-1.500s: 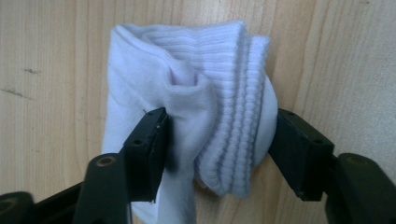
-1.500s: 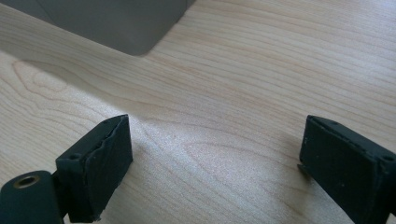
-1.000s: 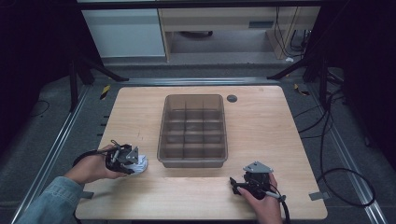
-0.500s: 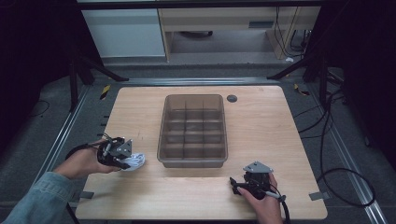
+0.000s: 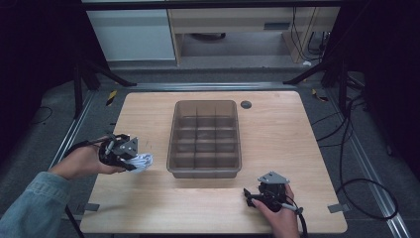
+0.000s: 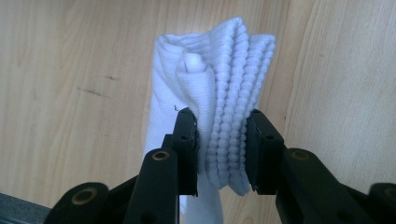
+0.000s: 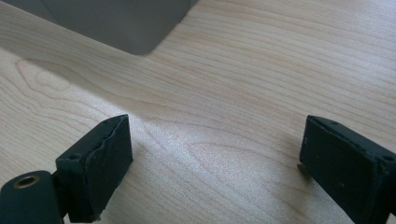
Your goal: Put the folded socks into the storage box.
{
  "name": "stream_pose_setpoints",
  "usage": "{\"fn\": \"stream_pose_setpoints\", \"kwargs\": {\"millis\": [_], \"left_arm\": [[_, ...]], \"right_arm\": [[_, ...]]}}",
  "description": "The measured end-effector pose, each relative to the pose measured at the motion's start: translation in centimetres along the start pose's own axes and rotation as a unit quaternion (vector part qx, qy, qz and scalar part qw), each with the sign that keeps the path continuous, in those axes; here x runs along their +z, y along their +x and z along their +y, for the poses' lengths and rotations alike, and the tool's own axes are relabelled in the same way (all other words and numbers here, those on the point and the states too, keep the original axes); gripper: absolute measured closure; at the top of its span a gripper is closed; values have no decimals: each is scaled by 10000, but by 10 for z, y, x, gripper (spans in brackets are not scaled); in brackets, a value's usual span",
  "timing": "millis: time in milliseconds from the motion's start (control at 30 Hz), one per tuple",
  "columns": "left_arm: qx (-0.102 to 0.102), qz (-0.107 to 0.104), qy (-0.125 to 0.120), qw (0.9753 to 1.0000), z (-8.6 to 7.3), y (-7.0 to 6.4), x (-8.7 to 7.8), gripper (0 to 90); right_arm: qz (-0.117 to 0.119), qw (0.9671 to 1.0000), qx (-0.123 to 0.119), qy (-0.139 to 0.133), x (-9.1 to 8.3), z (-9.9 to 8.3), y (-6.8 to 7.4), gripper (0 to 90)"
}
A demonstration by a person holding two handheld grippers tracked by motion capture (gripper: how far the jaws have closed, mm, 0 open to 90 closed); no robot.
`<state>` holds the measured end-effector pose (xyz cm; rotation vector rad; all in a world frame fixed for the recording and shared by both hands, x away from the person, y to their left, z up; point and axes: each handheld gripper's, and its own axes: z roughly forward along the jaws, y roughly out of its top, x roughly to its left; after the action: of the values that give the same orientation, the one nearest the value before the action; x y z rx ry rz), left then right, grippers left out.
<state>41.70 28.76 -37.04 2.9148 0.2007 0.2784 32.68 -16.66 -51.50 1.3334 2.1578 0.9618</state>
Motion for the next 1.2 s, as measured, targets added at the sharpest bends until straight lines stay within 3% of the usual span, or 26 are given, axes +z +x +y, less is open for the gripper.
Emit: {"fn": "stream_pose_setpoints", "kwargs": {"millis": [400, 733, 1200], "left_arm": [[219, 107, -52, 9997, 30, 9, -21, 677], [399, 146, -97, 9991, 55, 12, -25, 676], [466, 132, -116, 9988, 81, 15, -29, 677]], "right_arm": [[4, 10000, -32, -5, 0, 0, 0, 96], [7, 10000, -32, -6, 0, 0, 0, 96], [-2, 10000, -45, -5, 0, 0, 0, 96]]}}
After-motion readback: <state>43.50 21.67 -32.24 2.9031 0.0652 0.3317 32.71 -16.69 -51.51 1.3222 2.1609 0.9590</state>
